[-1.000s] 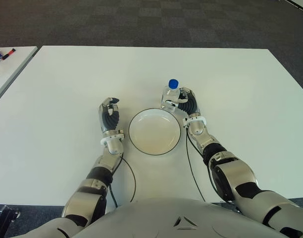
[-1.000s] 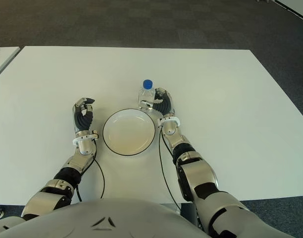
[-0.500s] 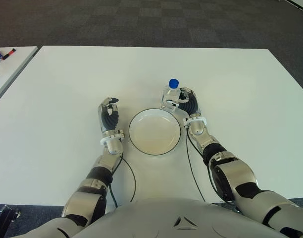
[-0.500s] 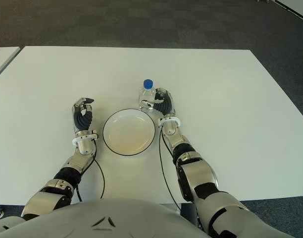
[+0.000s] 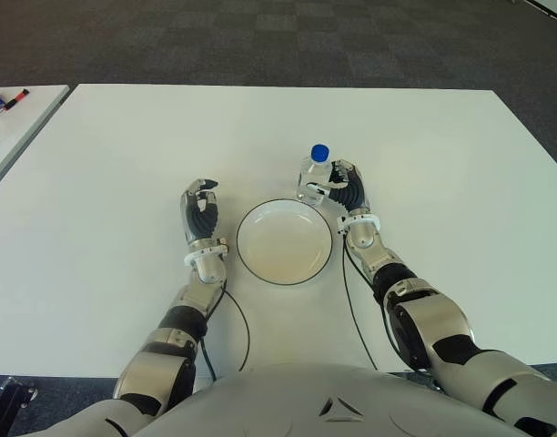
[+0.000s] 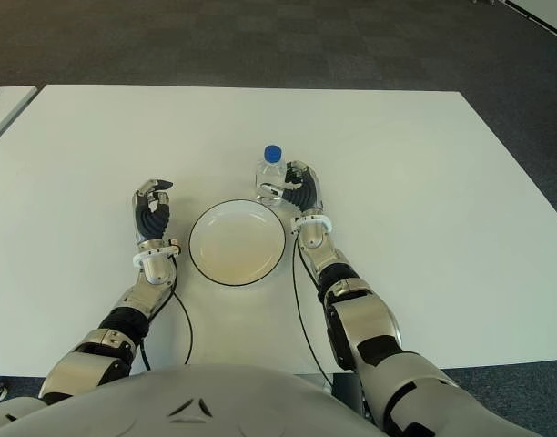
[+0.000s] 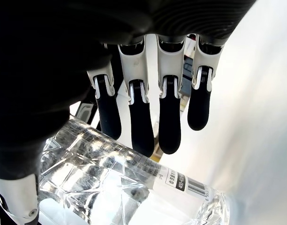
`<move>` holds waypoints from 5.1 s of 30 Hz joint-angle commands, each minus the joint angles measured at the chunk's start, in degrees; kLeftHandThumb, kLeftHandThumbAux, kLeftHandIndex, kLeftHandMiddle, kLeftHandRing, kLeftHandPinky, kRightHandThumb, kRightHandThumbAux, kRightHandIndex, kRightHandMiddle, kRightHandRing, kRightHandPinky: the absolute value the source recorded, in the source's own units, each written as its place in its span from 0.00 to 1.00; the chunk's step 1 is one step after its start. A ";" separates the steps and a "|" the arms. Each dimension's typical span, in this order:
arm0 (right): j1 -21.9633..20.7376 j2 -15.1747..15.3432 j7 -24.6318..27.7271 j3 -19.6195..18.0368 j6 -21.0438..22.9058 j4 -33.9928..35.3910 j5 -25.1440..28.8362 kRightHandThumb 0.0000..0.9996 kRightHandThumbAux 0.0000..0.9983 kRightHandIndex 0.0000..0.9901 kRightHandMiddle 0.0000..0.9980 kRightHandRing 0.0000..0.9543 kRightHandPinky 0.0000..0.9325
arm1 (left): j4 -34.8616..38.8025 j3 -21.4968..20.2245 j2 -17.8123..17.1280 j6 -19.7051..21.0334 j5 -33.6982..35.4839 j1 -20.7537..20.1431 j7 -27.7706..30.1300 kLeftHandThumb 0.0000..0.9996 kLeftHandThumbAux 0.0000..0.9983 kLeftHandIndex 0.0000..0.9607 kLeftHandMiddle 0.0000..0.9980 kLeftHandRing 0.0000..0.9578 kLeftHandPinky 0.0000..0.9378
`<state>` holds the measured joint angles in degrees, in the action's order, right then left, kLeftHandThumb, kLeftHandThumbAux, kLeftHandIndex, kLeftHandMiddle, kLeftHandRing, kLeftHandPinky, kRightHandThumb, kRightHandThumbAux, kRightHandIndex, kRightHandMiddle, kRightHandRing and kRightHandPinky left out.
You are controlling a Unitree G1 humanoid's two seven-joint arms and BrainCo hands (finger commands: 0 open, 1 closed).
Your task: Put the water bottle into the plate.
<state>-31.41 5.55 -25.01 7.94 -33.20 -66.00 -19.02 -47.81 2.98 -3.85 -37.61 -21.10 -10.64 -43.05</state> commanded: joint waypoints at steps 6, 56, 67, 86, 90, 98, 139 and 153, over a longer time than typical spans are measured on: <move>1.07 -0.33 0.16 -0.40 -0.57 -0.03 0.71 0.84 0.68 0.39 0.49 0.48 0.49 | -1.46 0.32 -0.66 1.28 -1.73 0.44 -1.67 0.84 0.67 0.47 0.42 0.39 0.42; 2.86 -0.07 0.52 -2.42 -8.48 5.45 2.47 0.95 0.67 0.38 0.53 0.45 0.47 | -3.08 0.15 -0.08 -1.05 0.39 -0.22 0.16 0.84 0.67 0.48 0.42 0.38 0.42; 3.01 -0.29 2.17 -3.04 -9.41 5.73 3.61 0.95 0.67 0.38 0.53 0.45 0.46 | -3.32 0.28 -0.21 -0.41 -0.66 -0.41 -1.06 0.84 0.67 0.48 0.42 0.39 0.42; 3.54 0.94 7.31 -1.64 -8.51 7.83 2.72 0.84 0.58 0.24 0.33 0.33 0.31 | -3.83 0.59 -0.32 0.48 -0.77 -0.66 -1.10 0.84 0.67 0.48 0.42 0.38 0.42; 3.54 1.68 9.00 -0.82 -7.19 8.28 1.98 0.77 0.52 0.12 0.18 0.19 0.25 | -3.72 0.64 -0.32 0.82 -0.70 -0.60 -0.80 0.84 0.67 0.48 0.42 0.38 0.41; 3.50 2.65 9.62 0.55 -4.78 9.60 0.02 0.73 0.42 0.02 0.02 0.05 0.17 | -2.63 0.59 -0.11 0.22 0.03 -0.02 0.93 0.84 0.67 0.48 0.42 0.38 0.42; 2.90 3.75 8.40 2.39 -1.67 9.35 -2.27 0.60 0.36 0.00 0.00 0.00 0.10 | -3.74 0.21 0.12 -0.36 0.91 -0.51 1.97 0.84 0.67 0.47 0.42 0.36 0.40; -1.90 3.20 10.03 2.84 2.01 8.48 -2.59 0.57 0.37 0.00 0.00 0.01 0.16 | -2.96 0.70 0.99 -0.16 1.99 -0.04 5.06 0.84 0.67 0.48 0.42 0.38 0.42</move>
<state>-31.45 9.23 -15.92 10.24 -33.33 -56.65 -21.35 -50.11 3.30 -3.70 -38.18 -19.62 -12.07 -39.41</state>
